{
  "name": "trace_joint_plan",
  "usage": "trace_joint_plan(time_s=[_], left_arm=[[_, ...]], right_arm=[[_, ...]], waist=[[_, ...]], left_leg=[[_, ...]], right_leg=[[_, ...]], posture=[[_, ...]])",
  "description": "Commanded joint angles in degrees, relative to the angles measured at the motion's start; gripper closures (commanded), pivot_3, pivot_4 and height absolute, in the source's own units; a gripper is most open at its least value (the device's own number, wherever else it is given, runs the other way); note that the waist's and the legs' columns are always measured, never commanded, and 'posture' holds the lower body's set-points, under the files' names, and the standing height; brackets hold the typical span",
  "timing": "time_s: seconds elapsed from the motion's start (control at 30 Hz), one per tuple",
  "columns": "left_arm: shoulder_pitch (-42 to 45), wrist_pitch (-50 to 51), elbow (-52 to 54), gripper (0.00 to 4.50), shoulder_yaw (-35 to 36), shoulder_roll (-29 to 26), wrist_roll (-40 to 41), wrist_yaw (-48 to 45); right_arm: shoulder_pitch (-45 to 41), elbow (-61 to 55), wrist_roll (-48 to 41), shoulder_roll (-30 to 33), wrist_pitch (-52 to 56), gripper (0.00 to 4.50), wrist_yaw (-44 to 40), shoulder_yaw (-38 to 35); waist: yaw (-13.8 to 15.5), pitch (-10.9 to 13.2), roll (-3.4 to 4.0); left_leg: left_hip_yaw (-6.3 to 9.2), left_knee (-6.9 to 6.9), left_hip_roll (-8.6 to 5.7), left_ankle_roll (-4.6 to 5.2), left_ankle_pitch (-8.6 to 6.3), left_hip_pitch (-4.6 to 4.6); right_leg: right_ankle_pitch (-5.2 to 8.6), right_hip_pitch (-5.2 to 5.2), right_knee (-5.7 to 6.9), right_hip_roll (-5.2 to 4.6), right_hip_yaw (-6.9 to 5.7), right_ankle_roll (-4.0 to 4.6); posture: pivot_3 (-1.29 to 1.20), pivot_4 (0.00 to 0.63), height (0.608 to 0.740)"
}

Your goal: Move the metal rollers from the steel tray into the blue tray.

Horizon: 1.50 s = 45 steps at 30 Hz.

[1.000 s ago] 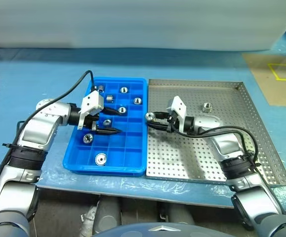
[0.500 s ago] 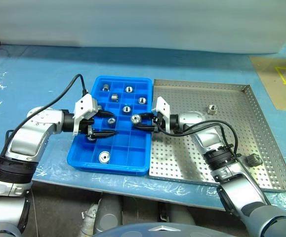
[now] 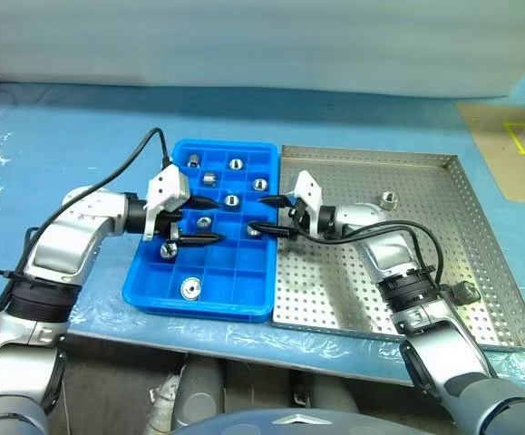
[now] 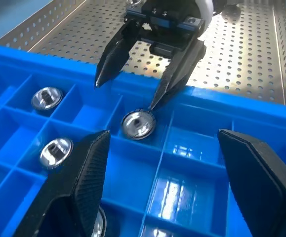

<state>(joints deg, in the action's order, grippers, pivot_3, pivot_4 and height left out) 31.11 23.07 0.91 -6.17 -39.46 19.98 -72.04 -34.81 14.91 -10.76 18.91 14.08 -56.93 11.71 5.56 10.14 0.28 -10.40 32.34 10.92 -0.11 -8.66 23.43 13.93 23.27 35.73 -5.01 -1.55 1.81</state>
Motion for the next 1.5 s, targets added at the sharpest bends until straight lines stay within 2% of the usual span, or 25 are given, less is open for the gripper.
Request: trace_joint_plan(time_s=[0.03,0.13,0.23,0.33,0.53,0.73,0.87,1.1,1.33,1.47,1.5], left_arm=[[3.6,-2.6,-2.2,0.81,-1.6,2.0,-0.6,-1.0],[7.2,-5.3,-6.5,0.81,-3.4,5.6,-1.9,-0.8],[11.5,-8.1,-12.0,0.81,-5.8,10.6,-2.8,-2.2],[14.4,-11.2,-17.2,0.81,-7.8,14.8,-4.0,-3.6],[17.4,-15.4,-23.4,0.81,-8.7,19.6,-5.7,-4.7],[17.6,-16.3,-24.3,0.81,-8.6,20.3,-6.3,-5.9],[16.9,-15.3,-23.0,0.81,-8.1,19.5,-6.1,-6.0],[14.8,-14.1,-20.5,0.81,-7.7,17.5,-6.2,-5.3],[12.7,-13.0,-17.6,0.81,-7.9,16.0,-5.9,-5.0],[12.6,-12.9,-17.6,0.81,-7.9,15.9,-6.1,-4.9],[12.6,-12.9,-17.5,0.81,-8.0,15.8,-6.1,-4.9]], right_arm=[[0.7,-5.4,-3.1,1.4,2.4,1.26,1.1,-3.9],[1.6,-9.4,-8.0,2.9,8.6,1.26,2.1,-8.7],[4.0,-11.4,-8.3,6.3,10.1,1.26,5.4,-13.4],[6.0,-9.3,-6.7,8.4,8.0,1.26,10.0,-17.1],[6.2,2.1,0.1,9.4,-2.0,1.26,21.7,-20.2],[2.9,15.3,2.8,7.8,-10.3,1.26,28.4,-20.9],[-2.4,26.4,4.4,6.0,-15.8,1.26,30.7,-19.9],[-8.4,41.4,7.2,5.1,-21.4,1.26,31.4,-18.4],[-7.3,45.9,8.6,5.9,-24.5,1.26,31.6,-17.9],[-6.2,45.4,8.4,5.5,-25.0,2.16,30.9,-17.9],[-6.1,45.3,8.6,5.5,-24.9,2.53,31.3,-17.7]], waist=[[-0.1,0.0,0.00],[-0.4,0.0,0.00],[-0.3,0.0,-0.01],[-0.6,0.0,-0.03],[-3.7,0.0,-0.03],[-5.8,0.0,-0.03],[-6.5,0.0,-0.02],[-5.8,0.0,0.00],[-4.6,0.0,0.01],[-4.4,0.0,0.01],[-4.4,0.0,0.01]], left_leg=[[0.00,0.02,0.00,0.00,0.00,-0.01],[-0.01,0.04,0.00,0.01,0.00,-0.02],[-0.02,0.07,0.00,0.02,0.00,-0.02],[-0.04,0.18,-0.04,0.09,-0.04,0.00],[-0.07,0.21,-0.05,0.27,0.06,-0.01],[-0.07,0.30,0.00,0.35,0.02,0.01],[-0.06,0.41,0.03,0.55,-0.10,0.03],[-0.08,0.53,0.26,0.66,-0.16,0.11],[-0.62,0.79,0.38,0.87,-0.30,0.17],[-0.81,0.78,0.50,0.81,-0.30,-0.04],[-0.84,0.78,0.50,0.77,-0.33,-0.08]], right_leg=[[0.00,0.00,0.00,0.00,0.02,0.00],[0.00,-0.01,0.02,0.01,0.03,-0.01],[-0.01,-0.02,0.02,0.02,0.06,-0.01],[-0.01,-0.06,0.01,0.00,0.10,-0.01],[-0.01,-0.05,0.03,0.04,0.12,-0.02],[-0.01,-0.04,0.02,0.31,0.15,-0.01],[-0.02,-0.03,0.06,0.33,0.15,0.01],[-0.03,-0.04,0.08,0.31,0.13,0.04],[-0.03,-0.06,0.10,0.30,0.11,0.05],[-0.05,-0.20,0.13,0.32,0.13,0.08],[-0.05,-0.23,0.13,0.32,0.16,0.08]], posture=[[-0.02,0.150,0.740],[-0.11,0.150,0.740],[-0.16,0.150,0.740],[-0.21,0.150,0.740],[-0.27,0.150,0.740],[-0.27,0.150,0.740],[-0.25,0.150,0.740],[-0.20,0.150,0.740],[-0.19,0.150,0.740],[-0.19,0.150,0.740],[-0.20,0.150,0.740]])
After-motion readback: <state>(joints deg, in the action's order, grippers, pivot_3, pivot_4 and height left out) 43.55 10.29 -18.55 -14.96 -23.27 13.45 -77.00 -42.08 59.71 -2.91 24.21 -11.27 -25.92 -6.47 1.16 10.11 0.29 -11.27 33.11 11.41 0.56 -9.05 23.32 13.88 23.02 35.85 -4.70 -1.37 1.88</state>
